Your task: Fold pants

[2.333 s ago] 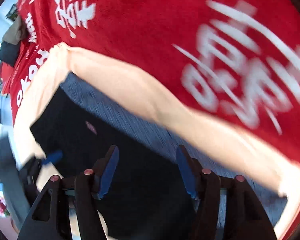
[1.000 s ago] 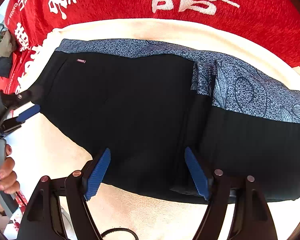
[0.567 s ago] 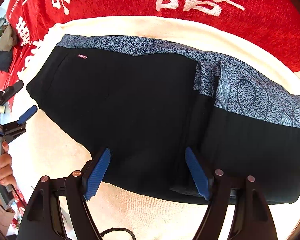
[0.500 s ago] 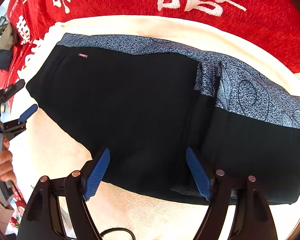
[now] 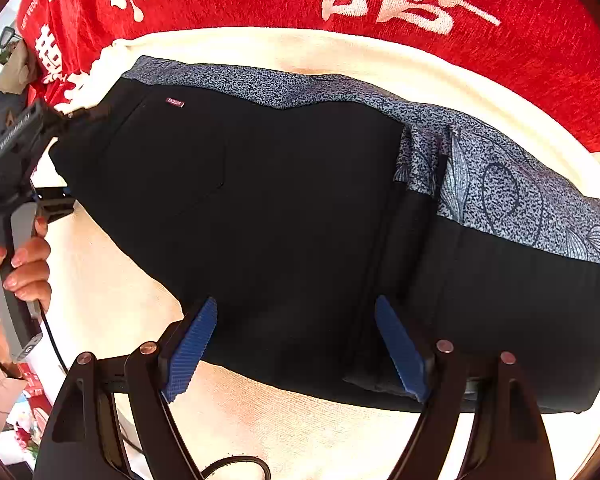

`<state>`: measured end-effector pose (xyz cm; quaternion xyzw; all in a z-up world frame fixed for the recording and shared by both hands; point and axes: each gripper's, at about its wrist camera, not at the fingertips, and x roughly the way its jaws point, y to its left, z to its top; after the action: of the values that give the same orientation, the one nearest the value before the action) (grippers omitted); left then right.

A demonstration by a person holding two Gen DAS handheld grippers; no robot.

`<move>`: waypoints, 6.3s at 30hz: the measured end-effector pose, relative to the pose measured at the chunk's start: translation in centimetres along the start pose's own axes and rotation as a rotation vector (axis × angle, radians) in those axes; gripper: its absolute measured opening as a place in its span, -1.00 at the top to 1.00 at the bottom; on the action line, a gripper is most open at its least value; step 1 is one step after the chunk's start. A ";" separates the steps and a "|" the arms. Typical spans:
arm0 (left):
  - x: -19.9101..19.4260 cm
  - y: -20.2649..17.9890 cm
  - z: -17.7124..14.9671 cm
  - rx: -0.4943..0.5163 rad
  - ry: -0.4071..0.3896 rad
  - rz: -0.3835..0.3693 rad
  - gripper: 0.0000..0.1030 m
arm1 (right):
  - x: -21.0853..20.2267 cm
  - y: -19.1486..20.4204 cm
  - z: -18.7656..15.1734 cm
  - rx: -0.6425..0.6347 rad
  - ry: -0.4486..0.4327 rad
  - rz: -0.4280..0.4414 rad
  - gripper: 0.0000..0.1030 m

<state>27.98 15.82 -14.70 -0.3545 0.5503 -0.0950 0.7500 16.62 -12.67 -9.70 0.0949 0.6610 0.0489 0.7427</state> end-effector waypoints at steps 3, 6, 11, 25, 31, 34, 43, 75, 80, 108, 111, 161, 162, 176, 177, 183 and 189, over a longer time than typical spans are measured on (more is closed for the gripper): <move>-0.2 -1.0 -0.2 0.034 -0.022 0.129 -0.14 | -0.4 -0.2 0.2 0.012 0.003 0.016 -0.63; -0.5 -3.1 -0.9 0.200 -0.045 0.270 0.35 | -1.7 -0.5 0.9 0.044 -0.006 0.053 -0.64; -0.8 -9.6 -4.9 0.671 -0.156 0.446 0.40 | -5.4 -0.6 4.7 0.067 -0.050 0.166 -0.64; -0.8 -14.1 -9.3 1.030 -0.219 0.520 0.40 | -2.3 15.0 21.1 -0.203 0.322 0.443 -0.87; -1.1 -14.8 -9.6 1.039 -0.209 0.520 0.40 | 1.0 16.1 20.2 -0.227 0.376 0.300 0.47; -2.2 -16.0 -10.2 1.058 -0.196 0.481 0.40 | -1.0 13.3 19.3 -0.159 0.299 0.373 0.60; -5.0 -24.6 -16.0 1.183 -0.146 0.297 0.40 | -11.4 2.5 14.3 -0.031 0.046 0.512 0.60; 3.8 -31.9 -34.6 1.325 0.250 0.320 -0.44 | -8.0 -25.8 -5.1 0.399 -0.085 0.471 0.40; 2.6 -30.0 -29.4 1.166 0.225 0.393 -0.44 | -9.2 -25.1 -5.4 0.369 -0.089 0.341 0.21; 3.5 -23.8 -20.1 0.860 0.316 0.462 -0.86 | -13.0 -22.2 -8.9 0.504 -0.076 0.085 -0.53; 3.9 -23.7 -19.7 0.845 0.332 0.465 -0.87 | -12.9 -22.3 -8.5 0.500 -0.071 0.082 -0.58; 15.4 -21.6 -14.5 0.645 0.694 0.075 -0.99 | -2.9 -30.4 -3.2 0.447 -0.001 0.684 -0.92; 15.3 -21.7 -14.6 0.647 0.690 0.078 -0.99 | -2.7 -30.5 -3.1 0.463 -0.002 0.690 -0.92; 8.7 -23.6 -14.9 0.704 0.538 0.013 -0.15 | -6.4 -28.9 -4.2 0.537 -0.040 0.676 0.02; 7.8 -23.7 -15.1 0.716 0.533 0.017 -0.15 | -6.9 -28.6 -4.4 0.536 -0.042 0.684 0.02; 2.5 -21.9 -16.1 0.723 0.543 0.030 -0.15 | -8.7 -24.9 -8.1 0.553 -0.043 0.738 0.03; -0.8 -16.9 -18.0 0.688 0.587 0.076 -0.15 | -7.4 -21.8 -12.5 0.592 -0.011 0.747 0.03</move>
<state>15.80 -3.84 -5.95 -0.0222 0.6890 -0.3411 0.6391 2.20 -34.53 -8.36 0.5339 0.5632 0.1218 0.6188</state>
